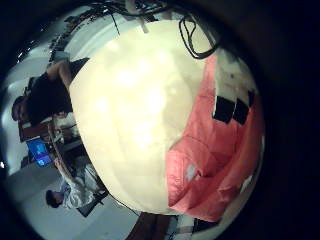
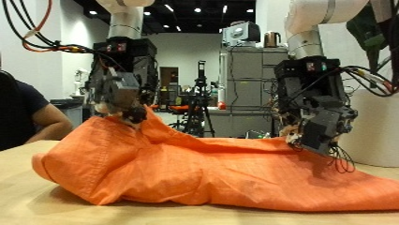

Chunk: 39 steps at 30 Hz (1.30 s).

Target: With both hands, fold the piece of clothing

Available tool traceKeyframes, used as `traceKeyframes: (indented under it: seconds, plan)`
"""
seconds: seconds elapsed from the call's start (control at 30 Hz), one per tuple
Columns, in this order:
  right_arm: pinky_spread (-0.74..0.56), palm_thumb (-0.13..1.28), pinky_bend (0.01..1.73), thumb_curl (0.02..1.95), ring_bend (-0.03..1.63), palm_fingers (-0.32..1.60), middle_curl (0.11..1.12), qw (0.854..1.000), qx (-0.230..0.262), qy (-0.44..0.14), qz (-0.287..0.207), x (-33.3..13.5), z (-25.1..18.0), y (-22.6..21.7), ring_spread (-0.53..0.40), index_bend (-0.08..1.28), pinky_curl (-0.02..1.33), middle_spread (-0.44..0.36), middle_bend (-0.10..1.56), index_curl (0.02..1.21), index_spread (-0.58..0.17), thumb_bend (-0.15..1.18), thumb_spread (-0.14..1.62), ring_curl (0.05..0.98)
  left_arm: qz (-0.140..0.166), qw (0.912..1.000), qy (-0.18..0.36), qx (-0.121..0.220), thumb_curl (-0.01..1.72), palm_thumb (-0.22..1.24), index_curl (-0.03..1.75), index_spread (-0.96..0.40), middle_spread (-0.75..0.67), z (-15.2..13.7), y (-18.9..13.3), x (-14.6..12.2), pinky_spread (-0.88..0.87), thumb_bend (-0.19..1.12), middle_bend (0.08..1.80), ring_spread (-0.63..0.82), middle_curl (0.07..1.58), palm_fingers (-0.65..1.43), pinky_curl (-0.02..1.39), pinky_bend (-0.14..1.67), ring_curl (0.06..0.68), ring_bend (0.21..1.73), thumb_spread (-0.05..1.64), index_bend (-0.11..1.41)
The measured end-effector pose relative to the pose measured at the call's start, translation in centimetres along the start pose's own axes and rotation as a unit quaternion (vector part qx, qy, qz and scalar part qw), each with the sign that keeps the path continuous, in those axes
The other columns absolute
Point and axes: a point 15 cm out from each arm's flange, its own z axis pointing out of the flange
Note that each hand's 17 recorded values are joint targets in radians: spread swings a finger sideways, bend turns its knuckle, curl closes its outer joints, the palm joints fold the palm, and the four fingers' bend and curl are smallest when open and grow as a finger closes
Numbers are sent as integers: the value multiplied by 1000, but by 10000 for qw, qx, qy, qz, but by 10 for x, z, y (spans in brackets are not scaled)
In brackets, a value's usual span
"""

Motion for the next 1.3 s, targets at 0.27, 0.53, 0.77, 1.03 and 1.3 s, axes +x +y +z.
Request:
traceKeyframes:
  seconds: [0.27,0.53,0.77,1.03,1.3]
  plan:
    - [-289,840,812,282,988,229,634,9973,726,59,11,7,-29,22,-214,341,583,-116,660,693,-407,13,1573,498,-83,9992,99,387,449,478,776,-4,294,-32,23,-3,370,-35,153,424,612,-283,428,543,275,625,1086,46]
    - [-103,822,656,261,925,287,590,9979,629,64,-106,13,-52,79,-203,398,499,-113,622,641,-410,-3,1557,455,-8,9981,70,608,397,441,495,123,445,-51,62,1,549,-28,149,569,444,-189,348,432,221,507,1086,95]
    - [60,766,579,252,740,137,529,9987,109,113,-478,26,-38,118,-133,401,455,-102,521,594,-402,-16,1480,397,113,9996,242,72,372,439,365,144,466,-29,113,22,564,-24,155,606,354,-141,323,378,206,458,1080,116]
    - [217,713,479,276,492,48,432,9945,-688,329,-718,54,16,154,5,316,378,-101,371,490,-399,-31,1267,290,292,9986,323,-305,356,442,285,154,453,-3,142,47,556,-23,168,618,297,-107,312,338,201,427,1073,125]
    - [251,629,407,280,384,76,379,9870,-1360,300,-801,64,72,161,87,219,338,-50,272,422,-367,-31,1088,250,326,9978,334,-461,347,450,246,162,445,3,155,57,556,-22,172,614,271,-89,311,320,202,412,1076,132]
